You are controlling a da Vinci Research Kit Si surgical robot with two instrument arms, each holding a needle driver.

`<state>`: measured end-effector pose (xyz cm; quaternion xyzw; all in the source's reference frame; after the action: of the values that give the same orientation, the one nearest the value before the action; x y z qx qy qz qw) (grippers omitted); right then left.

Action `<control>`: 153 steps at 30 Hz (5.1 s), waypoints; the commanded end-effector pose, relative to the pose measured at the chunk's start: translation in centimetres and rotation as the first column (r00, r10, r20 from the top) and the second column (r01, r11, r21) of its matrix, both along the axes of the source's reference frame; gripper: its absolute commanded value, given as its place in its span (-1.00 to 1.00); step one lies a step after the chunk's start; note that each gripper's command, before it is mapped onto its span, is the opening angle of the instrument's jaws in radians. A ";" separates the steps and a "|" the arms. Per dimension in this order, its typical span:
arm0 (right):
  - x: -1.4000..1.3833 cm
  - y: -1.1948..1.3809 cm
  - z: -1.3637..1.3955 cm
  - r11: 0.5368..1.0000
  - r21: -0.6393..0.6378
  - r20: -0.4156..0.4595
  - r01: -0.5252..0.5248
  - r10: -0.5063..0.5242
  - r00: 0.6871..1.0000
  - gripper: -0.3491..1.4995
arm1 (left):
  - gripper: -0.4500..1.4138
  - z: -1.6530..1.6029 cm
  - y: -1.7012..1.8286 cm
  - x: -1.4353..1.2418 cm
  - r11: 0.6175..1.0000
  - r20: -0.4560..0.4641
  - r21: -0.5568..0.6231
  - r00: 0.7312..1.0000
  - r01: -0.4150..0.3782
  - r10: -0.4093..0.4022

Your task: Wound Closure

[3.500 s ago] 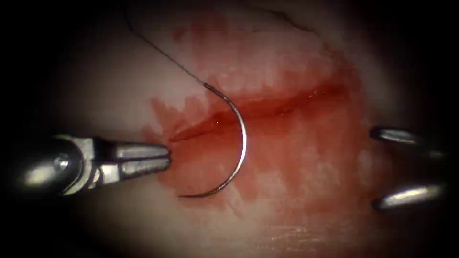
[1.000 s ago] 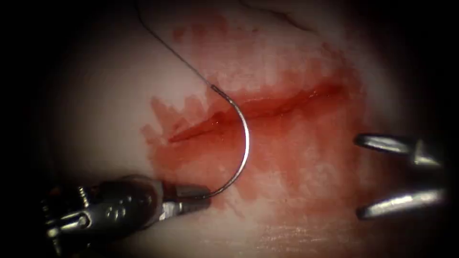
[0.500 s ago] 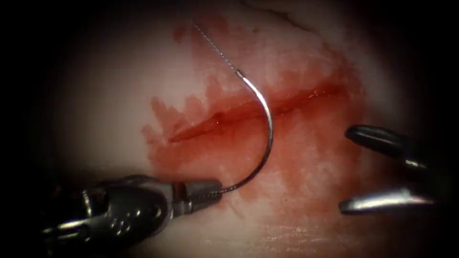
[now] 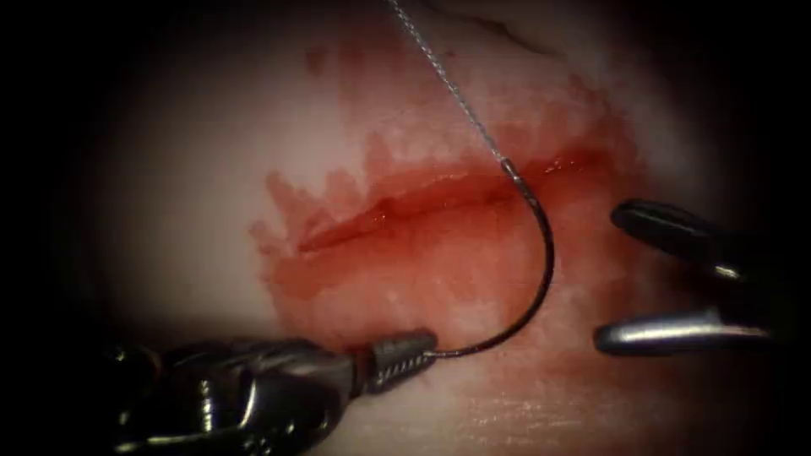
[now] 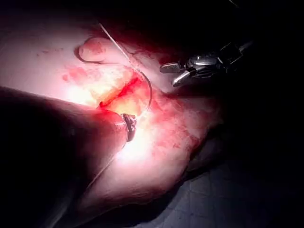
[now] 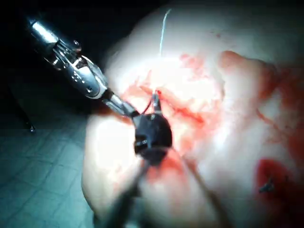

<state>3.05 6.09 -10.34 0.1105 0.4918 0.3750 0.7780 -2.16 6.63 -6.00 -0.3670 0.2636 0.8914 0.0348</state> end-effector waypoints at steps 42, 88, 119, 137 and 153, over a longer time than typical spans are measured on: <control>0.06 -0.01 0.09 0.996 -0.080 -0.003 -0.026 0.026 1.000 -1.00 | -0.12 -0.36 0.17 -0.23 0.999 0.270 0.008 0.962 -0.049 0.045; 0.52 -0.13 -0.22 0.414 -0.770 0.200 0.485 -0.565 0.800 -1.00 | 0.15 -0.26 0.86 -0.01 0.423 0.072 0.896 0.899 0.131 -0.432; 0.78 -0.39 -0.25 0.246 -0.800 0.270 0.548 -0.667 0.694 -1.00 | -0.05 -0.25 0.64 -0.06 0.387 0.083 0.921 0.952 0.039 -0.294; 0.75 -0.28 -0.24 0.458 -0.696 0.195 0.552 -0.620 0.760 0.00 | -0.89 -0.38 0.68 0.13 0.143 0.044 0.989 0.851 0.037 -0.523; 0.38 0.14 -0.20 0.740 -0.607 0.078 0.288 -0.306 0.949 0.60 | -0.89 -0.22 0.82 0.16 -0.020 0.061 0.994 0.711 -0.105 -0.700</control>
<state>3.37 6.24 -10.61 -0.0663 0.5746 0.0756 0.8122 -1.94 7.40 -6.25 -0.4129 -0.3616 0.6184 0.5624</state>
